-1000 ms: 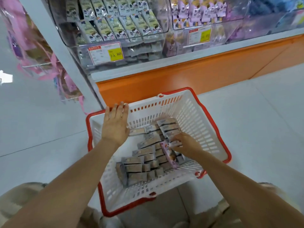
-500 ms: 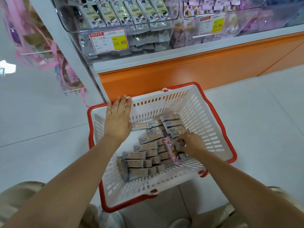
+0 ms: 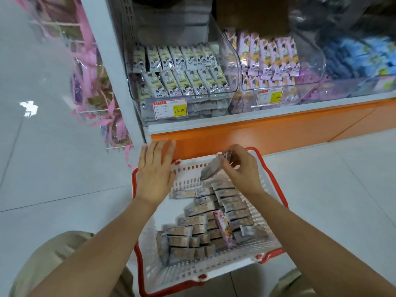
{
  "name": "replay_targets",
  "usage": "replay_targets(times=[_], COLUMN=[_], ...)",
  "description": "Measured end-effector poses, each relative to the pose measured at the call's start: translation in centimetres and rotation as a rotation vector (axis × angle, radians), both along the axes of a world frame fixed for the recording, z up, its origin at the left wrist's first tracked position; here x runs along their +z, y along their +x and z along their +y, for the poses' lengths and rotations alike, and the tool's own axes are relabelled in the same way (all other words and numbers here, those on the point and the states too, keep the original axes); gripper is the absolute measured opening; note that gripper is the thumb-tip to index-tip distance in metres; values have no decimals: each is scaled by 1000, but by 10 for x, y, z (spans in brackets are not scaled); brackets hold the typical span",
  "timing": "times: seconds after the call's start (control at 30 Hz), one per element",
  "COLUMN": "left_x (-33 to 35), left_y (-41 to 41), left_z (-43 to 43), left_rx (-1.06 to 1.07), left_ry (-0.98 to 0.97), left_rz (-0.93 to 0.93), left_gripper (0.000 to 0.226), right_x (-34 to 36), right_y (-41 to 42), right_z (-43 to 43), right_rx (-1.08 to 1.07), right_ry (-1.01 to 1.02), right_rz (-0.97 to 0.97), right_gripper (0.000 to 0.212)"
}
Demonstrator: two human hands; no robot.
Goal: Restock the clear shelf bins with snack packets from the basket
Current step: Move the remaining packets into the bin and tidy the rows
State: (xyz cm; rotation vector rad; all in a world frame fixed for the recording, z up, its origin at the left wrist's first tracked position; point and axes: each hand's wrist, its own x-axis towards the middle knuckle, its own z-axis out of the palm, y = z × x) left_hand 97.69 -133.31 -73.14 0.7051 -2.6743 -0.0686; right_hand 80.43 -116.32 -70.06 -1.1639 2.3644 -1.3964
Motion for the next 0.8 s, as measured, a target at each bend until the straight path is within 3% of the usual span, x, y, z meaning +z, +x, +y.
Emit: replay_targets(times=[0.07, 0.2, 0.37, 0.5, 0.63, 0.8], left_x=[19, 52, 79, 83, 86, 87], left_y=[3, 5, 5, 11, 16, 21], left_z=[-3, -15, -39, -47, -52, -59], left_rx=[38, 126, 195, 190, 171, 133], left_ry=[-15, -37, -61, -84, -90, -70], left_rz=[98, 171, 123, 43, 1, 32], left_gripper=[68, 82, 90, 92, 92, 86], right_x=[35, 103, 143, 143, 128, 114], right_y=[5, 20, 30, 39, 46, 53], right_z=[-18, -49, -96, -134, -161, -174], right_rx=[-7, 9, 62, 60, 55, 86], right_ry=[-138, -400, -511, -473, -310, -170], right_rz=[5, 25, 84, 158, 281, 310], right_gripper=[9, 21, 13, 10, 13, 15])
